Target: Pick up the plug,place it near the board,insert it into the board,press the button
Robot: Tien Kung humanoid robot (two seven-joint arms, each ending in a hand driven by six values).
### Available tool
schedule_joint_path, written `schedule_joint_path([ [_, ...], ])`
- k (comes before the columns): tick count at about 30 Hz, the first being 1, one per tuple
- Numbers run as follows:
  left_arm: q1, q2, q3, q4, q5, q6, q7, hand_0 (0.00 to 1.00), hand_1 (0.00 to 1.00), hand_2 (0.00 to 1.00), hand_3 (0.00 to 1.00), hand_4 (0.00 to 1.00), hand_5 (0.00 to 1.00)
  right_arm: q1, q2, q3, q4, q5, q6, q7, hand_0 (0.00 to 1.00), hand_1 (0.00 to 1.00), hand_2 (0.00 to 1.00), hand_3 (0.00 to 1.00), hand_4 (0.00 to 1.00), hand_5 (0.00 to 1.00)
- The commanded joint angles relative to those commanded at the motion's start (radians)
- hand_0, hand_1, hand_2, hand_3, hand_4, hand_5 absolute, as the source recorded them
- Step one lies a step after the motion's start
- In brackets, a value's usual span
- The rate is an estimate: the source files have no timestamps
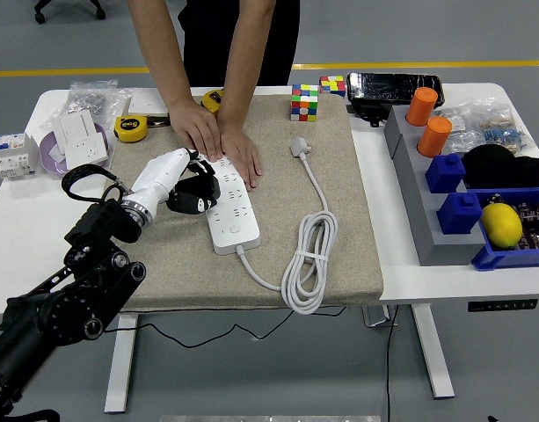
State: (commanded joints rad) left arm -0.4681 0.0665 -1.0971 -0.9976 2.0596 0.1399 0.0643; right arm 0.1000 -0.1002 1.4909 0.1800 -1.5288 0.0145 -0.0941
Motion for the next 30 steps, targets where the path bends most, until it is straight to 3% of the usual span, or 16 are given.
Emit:
schedule_joint_path([
  [30, -0.010, -0.001, 0.025, 0.036, 0.009, -0.017, 0.002, 0.804, 0.654, 0.442, 0.404, 0.515, 0.002, 0.000, -0.004, -0.003, 0.000, -0.005, 0.001, 0.000, 0.841, 0.752, 0.740, 0.773, 0.998, 0.873],
])
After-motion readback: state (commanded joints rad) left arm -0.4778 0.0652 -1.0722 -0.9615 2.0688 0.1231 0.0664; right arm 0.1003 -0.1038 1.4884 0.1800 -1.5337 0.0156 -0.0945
